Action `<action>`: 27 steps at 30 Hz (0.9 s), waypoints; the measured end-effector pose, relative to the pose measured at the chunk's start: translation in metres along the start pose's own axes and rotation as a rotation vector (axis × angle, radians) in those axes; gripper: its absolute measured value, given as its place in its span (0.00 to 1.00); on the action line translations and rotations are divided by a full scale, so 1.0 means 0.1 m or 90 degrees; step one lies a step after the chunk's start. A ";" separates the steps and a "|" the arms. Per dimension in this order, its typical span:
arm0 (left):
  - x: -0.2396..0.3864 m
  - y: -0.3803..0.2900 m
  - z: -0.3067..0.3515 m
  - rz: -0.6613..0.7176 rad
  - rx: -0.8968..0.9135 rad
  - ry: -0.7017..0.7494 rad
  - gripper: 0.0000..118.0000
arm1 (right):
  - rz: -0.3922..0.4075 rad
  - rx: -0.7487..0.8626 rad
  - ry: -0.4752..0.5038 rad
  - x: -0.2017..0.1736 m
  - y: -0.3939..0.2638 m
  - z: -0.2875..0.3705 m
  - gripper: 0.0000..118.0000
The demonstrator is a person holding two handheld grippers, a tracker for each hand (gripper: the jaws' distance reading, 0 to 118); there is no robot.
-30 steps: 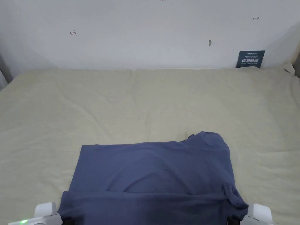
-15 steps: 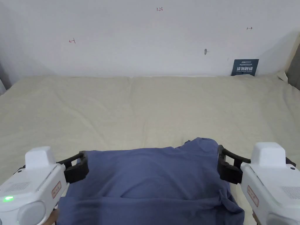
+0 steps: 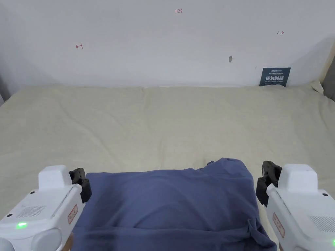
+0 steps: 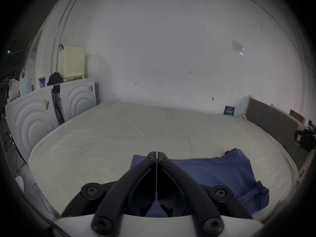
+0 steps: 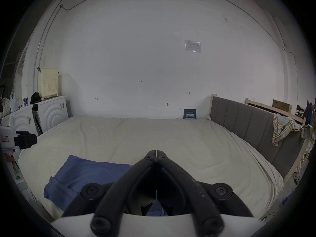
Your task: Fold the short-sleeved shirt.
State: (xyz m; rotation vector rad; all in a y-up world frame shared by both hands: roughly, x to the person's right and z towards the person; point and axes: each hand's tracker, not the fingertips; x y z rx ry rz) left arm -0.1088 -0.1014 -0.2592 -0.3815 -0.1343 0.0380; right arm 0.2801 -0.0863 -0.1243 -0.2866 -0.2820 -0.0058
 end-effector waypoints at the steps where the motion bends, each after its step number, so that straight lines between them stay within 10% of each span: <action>1: -0.03 0.01 -0.08 0.007 -0.024 -0.008 0.01 | -0.001 -0.003 0.001 -0.01 0.04 -0.05 0.01; 12: -0.51 0.17 -1.69 0.047 -0.211 -0.025 0.02 | 0.010 -0.055 0.007 -0.13 0.03 -0.93 0.01; 14: -0.55 0.15 -2.04 0.025 -0.258 -0.007 0.22 | 0.009 -0.065 0.010 -0.16 0.03 -1.09 0.01; 15: -0.57 0.12 -2.21 0.021 -0.280 0.002 0.52 | 0.009 -0.069 0.012 -0.18 0.02 -1.17 0.01; 17: -0.63 0.05 -2.53 0.024 -0.335 -0.007 0.79 | 0.013 -0.077 0.011 -0.18 0.01 -1.31 0.01; 22: -0.71 -0.16 -3.06 0.027 -0.396 0.029 0.75 | 0.005 -0.107 0.012 -0.16 -0.11 -1.58 0.01; 27: -0.66 -0.40 -3.28 0.001 -0.424 0.039 0.49 | -0.006 -0.140 -0.002 -0.08 -0.24 -1.73 0.01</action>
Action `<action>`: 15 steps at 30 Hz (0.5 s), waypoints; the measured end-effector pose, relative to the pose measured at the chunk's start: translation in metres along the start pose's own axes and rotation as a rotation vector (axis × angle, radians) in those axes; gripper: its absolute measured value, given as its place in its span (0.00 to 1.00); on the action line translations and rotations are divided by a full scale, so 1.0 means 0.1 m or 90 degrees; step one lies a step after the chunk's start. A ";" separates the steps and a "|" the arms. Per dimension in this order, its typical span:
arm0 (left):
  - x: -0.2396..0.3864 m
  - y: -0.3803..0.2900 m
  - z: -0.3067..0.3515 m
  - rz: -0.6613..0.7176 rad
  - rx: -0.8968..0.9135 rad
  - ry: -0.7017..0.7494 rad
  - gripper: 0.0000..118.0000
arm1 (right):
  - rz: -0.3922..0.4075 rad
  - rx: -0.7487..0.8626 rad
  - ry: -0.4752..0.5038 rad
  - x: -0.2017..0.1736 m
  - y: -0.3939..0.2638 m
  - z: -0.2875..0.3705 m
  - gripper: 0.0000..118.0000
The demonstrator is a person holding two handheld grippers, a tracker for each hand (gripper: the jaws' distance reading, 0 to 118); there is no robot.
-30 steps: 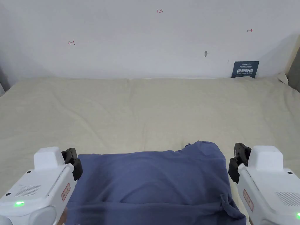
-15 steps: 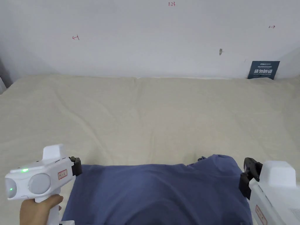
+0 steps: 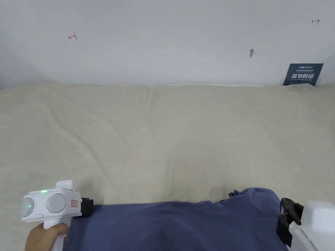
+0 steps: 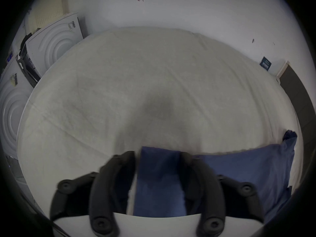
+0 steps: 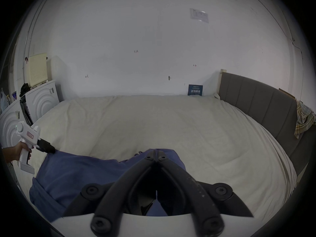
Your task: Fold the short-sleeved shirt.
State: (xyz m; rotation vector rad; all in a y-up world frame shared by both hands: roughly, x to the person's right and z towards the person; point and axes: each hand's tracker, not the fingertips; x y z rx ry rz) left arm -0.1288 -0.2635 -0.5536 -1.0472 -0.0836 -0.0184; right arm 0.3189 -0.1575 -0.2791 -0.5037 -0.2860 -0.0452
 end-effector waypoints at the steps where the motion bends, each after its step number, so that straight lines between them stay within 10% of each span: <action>1: 0.02 -0.02 -0.02 -0.007 -0.005 -0.007 0.41 | -0.004 -0.006 -0.001 0.02 -0.01 -0.02 0.01; 3: 0.09 -0.06 0.02 -0.017 0.024 0.009 0.32 | -0.012 -0.027 -0.001 0.10 -0.01 -0.08 0.01; 5: 0.15 -0.08 0.06 -0.030 0.038 -0.007 0.02 | -0.031 -0.060 0.006 0.19 0.01 -0.21 0.01; 7: 0.20 -0.08 0.08 -0.034 0.034 -0.006 0.02 | -0.065 -0.084 0.008 0.31 0.04 -0.39 0.07; 12: 0.20 -0.12 0.52 -0.033 0.109 -0.034 0.02 | -0.098 -0.170 0.006 0.56 0.07 -1.08 0.95; 15: 0.19 -0.15 0.74 -0.037 0.129 -0.046 0.02 | -0.079 -0.222 -0.015 0.62 0.03 -1.49 0.95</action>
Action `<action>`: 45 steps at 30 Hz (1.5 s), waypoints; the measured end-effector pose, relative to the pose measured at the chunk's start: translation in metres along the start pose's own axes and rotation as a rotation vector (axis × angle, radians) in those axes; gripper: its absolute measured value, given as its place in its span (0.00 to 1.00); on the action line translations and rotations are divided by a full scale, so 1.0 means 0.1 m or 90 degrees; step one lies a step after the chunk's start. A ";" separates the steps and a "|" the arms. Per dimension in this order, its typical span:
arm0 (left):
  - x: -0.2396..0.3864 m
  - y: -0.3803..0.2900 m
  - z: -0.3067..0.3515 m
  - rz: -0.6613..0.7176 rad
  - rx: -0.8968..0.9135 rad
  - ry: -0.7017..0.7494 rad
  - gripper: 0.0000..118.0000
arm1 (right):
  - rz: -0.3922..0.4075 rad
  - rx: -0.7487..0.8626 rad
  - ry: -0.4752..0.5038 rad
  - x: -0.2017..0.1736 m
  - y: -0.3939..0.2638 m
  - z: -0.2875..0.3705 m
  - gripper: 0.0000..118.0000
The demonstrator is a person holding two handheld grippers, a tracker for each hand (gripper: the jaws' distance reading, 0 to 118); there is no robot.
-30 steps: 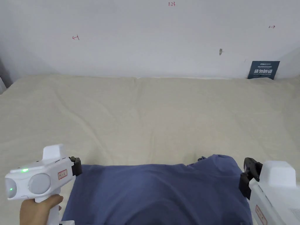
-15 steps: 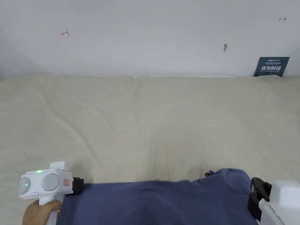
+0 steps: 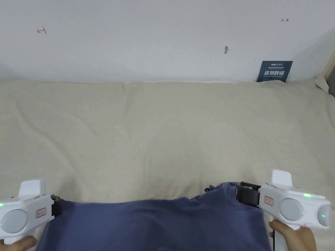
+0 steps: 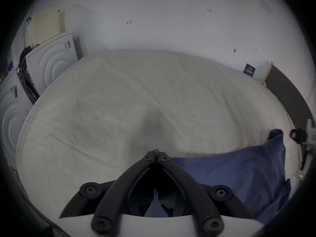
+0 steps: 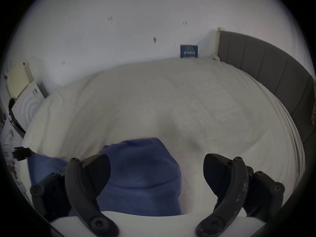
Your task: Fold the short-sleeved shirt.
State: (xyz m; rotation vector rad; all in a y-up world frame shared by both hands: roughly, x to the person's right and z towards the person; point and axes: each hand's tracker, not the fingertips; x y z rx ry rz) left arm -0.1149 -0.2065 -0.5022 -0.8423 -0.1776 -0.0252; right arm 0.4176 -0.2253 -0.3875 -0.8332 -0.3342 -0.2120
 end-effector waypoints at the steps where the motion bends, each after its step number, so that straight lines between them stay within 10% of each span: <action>1: 0.01 0.00 0.07 -0.001 0.005 -0.002 0.02 | 0.003 -0.019 -0.009 0.01 0.02 -0.12 0.92; 9: -0.05 -0.03 0.26 0.006 0.020 -0.022 0.02 | 0.033 -0.120 -0.017 -0.03 -0.04 -0.67 0.32; 11: -0.05 -0.05 0.30 0.007 0.020 -0.021 0.02 | 0.036 -0.105 -0.015 0.00 -0.05 -0.67 0.03; 33: -0.48 -0.94 1.47 0.062 0.032 0.008 0.02 | 0.023 0.081 0.119 0.29 -0.96 2.04 0.03; 45: -0.65 -2.12 1.43 0.072 -0.087 0.025 0.02 | -0.072 -0.035 0.085 0.53 -2.27 1.87 0.03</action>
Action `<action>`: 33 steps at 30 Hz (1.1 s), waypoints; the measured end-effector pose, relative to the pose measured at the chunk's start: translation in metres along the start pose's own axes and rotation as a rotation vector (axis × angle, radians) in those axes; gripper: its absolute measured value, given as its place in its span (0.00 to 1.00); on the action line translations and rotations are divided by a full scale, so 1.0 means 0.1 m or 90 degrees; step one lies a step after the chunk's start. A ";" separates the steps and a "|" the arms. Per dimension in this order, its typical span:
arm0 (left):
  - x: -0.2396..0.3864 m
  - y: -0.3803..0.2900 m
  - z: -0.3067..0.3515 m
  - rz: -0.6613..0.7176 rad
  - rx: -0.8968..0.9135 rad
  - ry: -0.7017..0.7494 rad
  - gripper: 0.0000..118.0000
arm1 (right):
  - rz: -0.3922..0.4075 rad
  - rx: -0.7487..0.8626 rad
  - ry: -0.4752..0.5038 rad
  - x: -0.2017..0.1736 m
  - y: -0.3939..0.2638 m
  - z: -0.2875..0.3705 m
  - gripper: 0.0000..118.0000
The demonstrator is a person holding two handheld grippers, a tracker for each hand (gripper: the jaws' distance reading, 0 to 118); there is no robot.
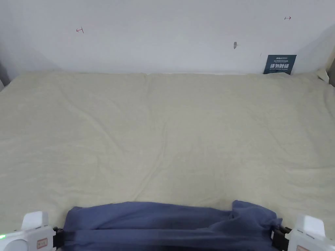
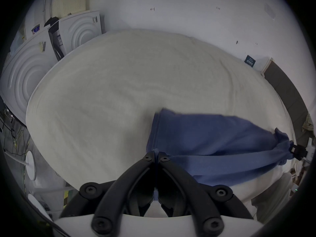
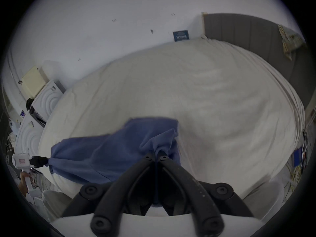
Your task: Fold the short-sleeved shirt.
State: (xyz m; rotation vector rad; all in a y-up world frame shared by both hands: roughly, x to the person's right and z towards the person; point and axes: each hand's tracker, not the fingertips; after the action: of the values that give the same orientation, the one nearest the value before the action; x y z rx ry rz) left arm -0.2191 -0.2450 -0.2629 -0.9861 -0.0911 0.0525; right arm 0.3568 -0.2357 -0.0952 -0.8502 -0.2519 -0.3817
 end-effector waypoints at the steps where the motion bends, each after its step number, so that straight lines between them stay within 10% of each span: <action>1: -0.01 -0.04 -0.02 0.000 -0.005 0.000 0.02 | -0.006 -0.006 -0.005 0.02 -0.05 -0.04 0.03; 7: 0.02 -0.15 -0.06 0.003 -0.015 0.014 0.07 | 0.001 -0.018 -0.033 0.05 -0.13 -0.10 0.06; 8: 0.05 -0.16 -0.03 0.002 -0.012 0.019 0.19 | 0.004 -0.013 -0.036 0.03 -0.10 -0.04 0.12; 10: 0.08 -0.13 0.05 -0.020 -0.001 0.031 0.74 | 0.020 0.012 -0.054 -0.05 -0.01 0.10 0.47; 12: 0.15 -0.07 0.22 -0.031 0.029 0.039 0.98 | 0.038 0.060 -0.050 -0.14 0.13 0.29 0.75; 23: 0.83 0.51 1.25 -0.047 0.372 -0.010 0.95 | 0.141 0.381 -0.008 -1.02 0.68 1.12 0.84; 29: 1.15 0.50 1.41 -0.070 0.494 -0.005 0.86 | 0.178 0.451 -0.026 -1.30 0.64 1.24 0.70; 31: 1.20 0.46 1.45 -0.083 0.518 -0.019 0.62 | 0.181 0.462 -0.036 -1.35 0.63 1.25 0.36; 33: 1.25 0.46 1.44 -0.093 0.518 -0.029 0.05 | 0.184 0.472 -0.043 -1.37 0.62 1.26 0.07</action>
State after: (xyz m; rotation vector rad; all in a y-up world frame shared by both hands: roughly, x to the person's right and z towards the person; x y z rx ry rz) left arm -0.1094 -0.0895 -0.2156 -0.1637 -0.1665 -0.0237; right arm 0.2513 -0.0711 -0.1068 -0.1606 -0.3005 0.0260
